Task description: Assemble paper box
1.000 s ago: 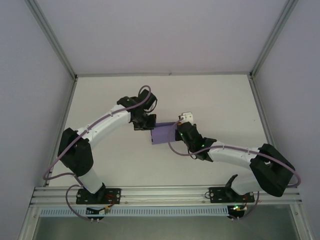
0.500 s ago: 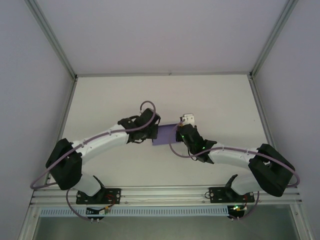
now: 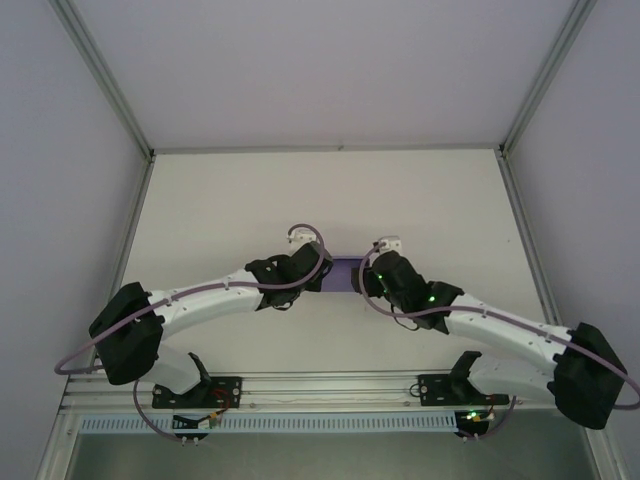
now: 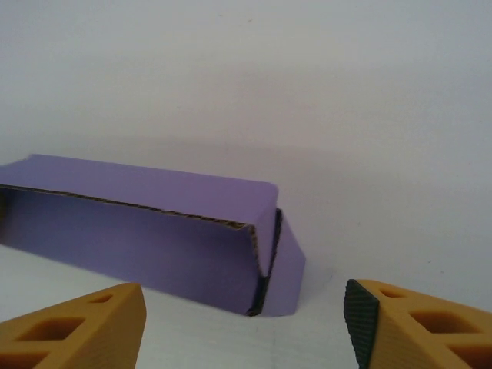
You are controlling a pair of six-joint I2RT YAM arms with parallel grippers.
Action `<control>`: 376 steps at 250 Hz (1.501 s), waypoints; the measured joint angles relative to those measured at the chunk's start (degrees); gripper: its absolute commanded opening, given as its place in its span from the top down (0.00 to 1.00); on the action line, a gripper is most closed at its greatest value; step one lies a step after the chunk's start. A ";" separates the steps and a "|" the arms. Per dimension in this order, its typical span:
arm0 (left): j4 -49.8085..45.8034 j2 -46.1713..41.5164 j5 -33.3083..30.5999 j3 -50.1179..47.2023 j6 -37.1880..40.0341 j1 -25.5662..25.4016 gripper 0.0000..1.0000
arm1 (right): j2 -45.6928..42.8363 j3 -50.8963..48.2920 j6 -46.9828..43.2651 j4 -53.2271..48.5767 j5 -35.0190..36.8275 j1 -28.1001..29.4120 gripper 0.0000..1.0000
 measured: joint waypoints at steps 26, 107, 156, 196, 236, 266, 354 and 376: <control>0.00 0.00 -0.02 0.00 0.02 0.00 1.00 | -1.99 2.73 2.64 -2.58 -0.63 -0.04 0.24; -0.24 0.02 0.02 0.15 0.61 -0.07 0.99 | 5.90 12.07 8.00 -5.09 -1.27 -5.55 0.34; -2.62 1.22 0.44 2.29 1.55 -0.11 0.95 | 11.85 11.63 10.69 -5.57 -2.86 -7.52 0.44; -4.87 1.73 1.44 3.78 2.78 -0.11 0.88 | 12.63 6.75 13.44 0.76 -4.11 -7.52 0.53; -9.27 1.97 3.69 5.73 5.60 -0.04 0.70 | 12.92 1.75 15.15 11.45 -4.55 -7.69 0.55; -12.20 1.64 5.99 6.69 8.63 0.24 0.47 | 12.98 -0.66 15.89 16.55 -4.46 -7.98 0.56; -16.63 -1.27 17.16 7.65 14.08 2.71 0.00 | 12.98 -6.01 16.20 26.80 -4.50 -7.85 0.61; -16.61 -2.54 20.70 7.78 14.29 3.23 0.00 | 12.98 -6.60 16.11 28.04 -4.50 -7.82 0.61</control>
